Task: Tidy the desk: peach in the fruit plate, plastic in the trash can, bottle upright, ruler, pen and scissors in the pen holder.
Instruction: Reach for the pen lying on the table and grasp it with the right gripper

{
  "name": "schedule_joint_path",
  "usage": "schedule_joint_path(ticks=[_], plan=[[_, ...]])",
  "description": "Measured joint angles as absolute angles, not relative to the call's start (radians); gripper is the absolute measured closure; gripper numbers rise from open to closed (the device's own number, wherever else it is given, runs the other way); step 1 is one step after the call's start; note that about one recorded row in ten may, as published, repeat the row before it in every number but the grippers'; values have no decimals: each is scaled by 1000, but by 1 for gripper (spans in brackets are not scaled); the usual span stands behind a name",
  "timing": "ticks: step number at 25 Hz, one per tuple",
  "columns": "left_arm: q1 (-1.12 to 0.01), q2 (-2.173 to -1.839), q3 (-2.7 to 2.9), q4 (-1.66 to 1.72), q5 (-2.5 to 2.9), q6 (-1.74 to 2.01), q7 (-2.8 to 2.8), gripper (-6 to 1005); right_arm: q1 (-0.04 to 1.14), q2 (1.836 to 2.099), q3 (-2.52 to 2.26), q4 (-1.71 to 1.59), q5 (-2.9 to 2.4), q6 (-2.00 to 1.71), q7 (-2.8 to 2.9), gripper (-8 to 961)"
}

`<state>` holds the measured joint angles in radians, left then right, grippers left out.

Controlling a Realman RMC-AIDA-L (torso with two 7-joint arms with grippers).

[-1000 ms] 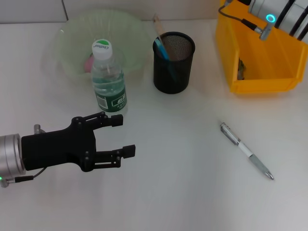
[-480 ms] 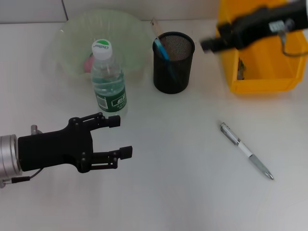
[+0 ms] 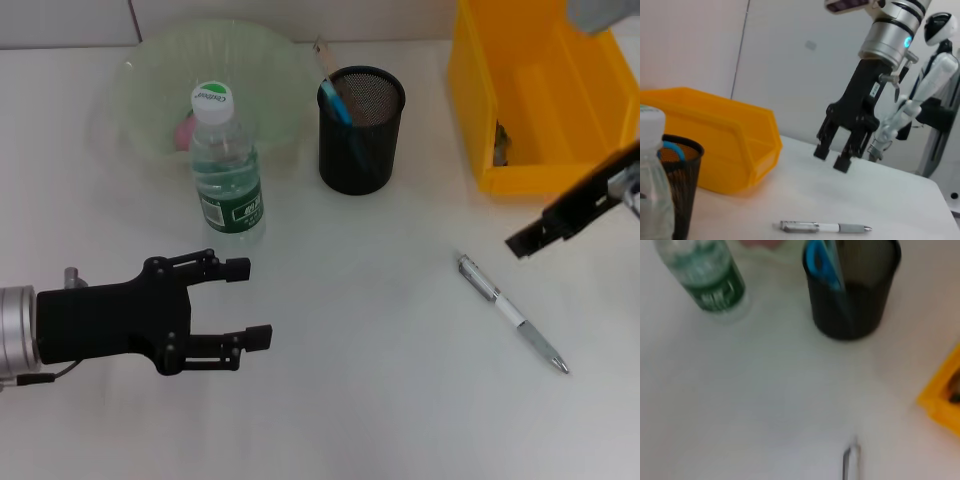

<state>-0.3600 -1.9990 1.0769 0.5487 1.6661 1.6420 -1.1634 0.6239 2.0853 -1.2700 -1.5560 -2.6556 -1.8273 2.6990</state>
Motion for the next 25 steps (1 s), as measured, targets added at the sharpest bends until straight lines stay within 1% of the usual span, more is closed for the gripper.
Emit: schedule_joint_path(ticks=[3,14,22,25], plan=[[-366,-2001,1077,556,1689,1652,-1170,140,621,2086,-1320,-1504,-2667,-1808,2724,309],[-383,-2003,1078,571,1754,1695,-1170,140,613,2086,-1367,-1386,-2680,-1712,2738,461],[-382,-2005,1078,571,1761,1684,-1170,140,607,2088,-1414,-1320,-2676,-1619,2748,486],[-382,-2006,1077,571,1764,1680,-1170,140,607,2088,-1432,-1300,-2673,-1597,2758,541]])
